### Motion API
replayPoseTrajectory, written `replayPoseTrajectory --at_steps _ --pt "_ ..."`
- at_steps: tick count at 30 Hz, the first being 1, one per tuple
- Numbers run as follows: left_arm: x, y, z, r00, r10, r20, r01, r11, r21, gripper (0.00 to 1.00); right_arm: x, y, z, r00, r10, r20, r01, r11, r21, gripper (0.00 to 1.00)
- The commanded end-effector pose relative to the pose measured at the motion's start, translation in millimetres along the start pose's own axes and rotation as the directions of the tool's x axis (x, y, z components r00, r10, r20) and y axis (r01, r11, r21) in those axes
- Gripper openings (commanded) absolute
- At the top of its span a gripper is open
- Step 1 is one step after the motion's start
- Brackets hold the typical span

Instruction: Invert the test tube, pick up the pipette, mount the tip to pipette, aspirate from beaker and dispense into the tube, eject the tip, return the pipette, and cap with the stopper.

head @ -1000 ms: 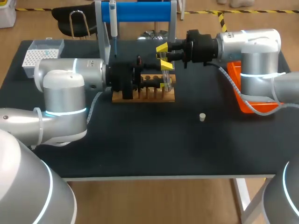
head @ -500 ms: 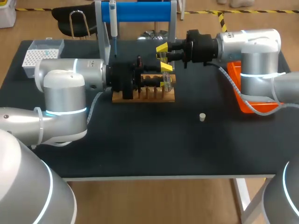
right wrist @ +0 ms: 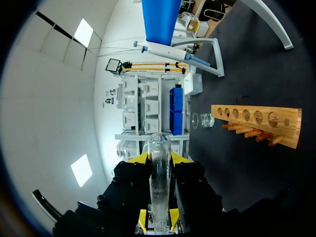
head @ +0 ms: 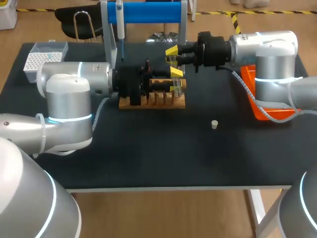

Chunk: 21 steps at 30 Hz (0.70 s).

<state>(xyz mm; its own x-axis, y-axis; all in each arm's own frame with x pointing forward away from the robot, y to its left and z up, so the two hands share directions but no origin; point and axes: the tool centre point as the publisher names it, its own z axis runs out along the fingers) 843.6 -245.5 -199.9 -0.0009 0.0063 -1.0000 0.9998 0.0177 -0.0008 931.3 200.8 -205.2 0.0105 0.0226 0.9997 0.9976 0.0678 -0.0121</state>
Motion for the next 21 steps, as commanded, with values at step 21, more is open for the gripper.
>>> replayPoseTrajectory --at_steps 21 --pt "1.1 -0.1 -0.6 1.0 0.0 0.001 0.001 1.0 -0.024 0.0 1.1 -0.6 -0.1 1.0 0.0 0.003 0.0 1.0 -0.001 0.0"
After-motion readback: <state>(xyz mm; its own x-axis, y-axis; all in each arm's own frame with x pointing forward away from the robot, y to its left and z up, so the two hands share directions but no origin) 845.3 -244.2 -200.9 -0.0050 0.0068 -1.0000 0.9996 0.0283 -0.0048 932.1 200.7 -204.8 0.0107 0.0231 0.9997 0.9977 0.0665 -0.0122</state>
